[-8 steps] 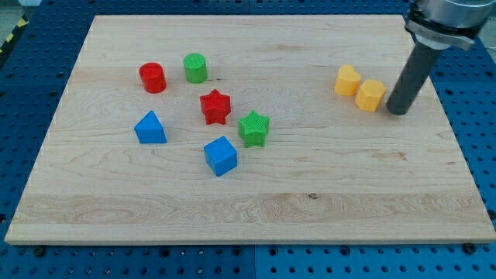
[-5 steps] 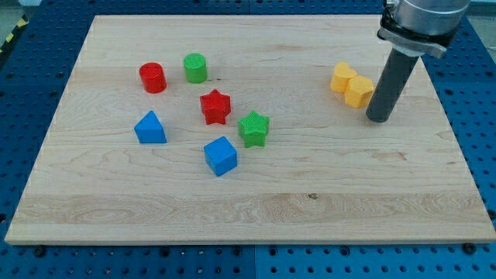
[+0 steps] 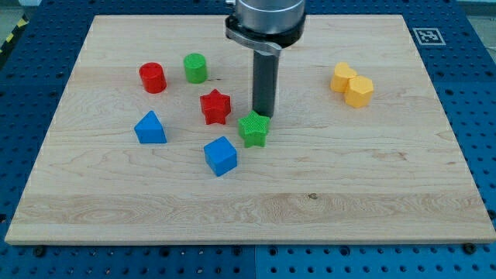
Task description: Move the green star below the yellow blocks
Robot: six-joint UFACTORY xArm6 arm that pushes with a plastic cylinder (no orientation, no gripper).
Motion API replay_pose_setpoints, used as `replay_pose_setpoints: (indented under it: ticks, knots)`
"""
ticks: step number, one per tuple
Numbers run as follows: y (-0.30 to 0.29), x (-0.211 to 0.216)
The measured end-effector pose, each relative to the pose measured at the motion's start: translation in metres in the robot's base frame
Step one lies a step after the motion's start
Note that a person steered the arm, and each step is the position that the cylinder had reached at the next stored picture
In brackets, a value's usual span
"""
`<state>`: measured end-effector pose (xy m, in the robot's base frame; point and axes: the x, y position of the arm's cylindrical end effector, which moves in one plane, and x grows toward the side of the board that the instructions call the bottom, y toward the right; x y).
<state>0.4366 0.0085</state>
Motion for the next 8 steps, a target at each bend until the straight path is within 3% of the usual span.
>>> replay_pose_setpoints:
  ticks: [2, 3, 7, 8]
  knots:
    - [-0.050, 0.010]
    - [-0.058, 0.040]
    - [0.048, 0.016]
    - [0.083, 0.026]
